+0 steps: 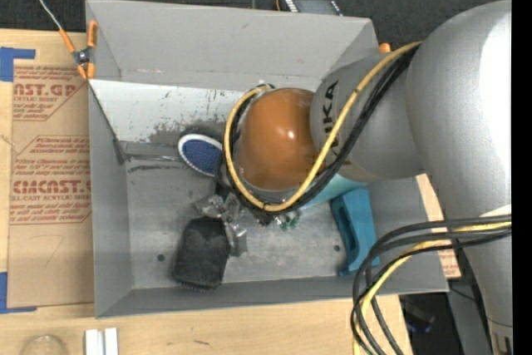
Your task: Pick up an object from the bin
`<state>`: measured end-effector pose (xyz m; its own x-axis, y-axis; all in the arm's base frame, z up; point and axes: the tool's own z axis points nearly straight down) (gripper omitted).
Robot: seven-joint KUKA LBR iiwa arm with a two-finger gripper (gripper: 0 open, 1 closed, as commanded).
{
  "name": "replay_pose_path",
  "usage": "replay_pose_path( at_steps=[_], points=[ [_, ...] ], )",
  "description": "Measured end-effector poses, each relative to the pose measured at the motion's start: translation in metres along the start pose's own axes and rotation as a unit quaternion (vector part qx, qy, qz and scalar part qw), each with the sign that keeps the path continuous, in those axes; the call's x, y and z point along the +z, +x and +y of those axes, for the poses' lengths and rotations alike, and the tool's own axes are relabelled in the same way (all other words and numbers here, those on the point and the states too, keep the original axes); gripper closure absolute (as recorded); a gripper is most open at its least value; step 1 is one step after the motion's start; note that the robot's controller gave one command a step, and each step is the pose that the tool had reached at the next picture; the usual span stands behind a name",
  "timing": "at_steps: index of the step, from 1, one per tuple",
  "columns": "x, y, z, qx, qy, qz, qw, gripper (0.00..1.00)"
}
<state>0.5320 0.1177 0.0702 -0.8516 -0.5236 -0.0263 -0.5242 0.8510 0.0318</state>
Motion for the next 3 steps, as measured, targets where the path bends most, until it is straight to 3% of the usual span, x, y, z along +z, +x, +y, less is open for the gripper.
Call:
replay_pose_path(
  at_steps=[3],
  points=[
    [0.0001,0.0001,-0.0001,0.000,0.000,0.0002,1.0000,1.00]
  ],
)
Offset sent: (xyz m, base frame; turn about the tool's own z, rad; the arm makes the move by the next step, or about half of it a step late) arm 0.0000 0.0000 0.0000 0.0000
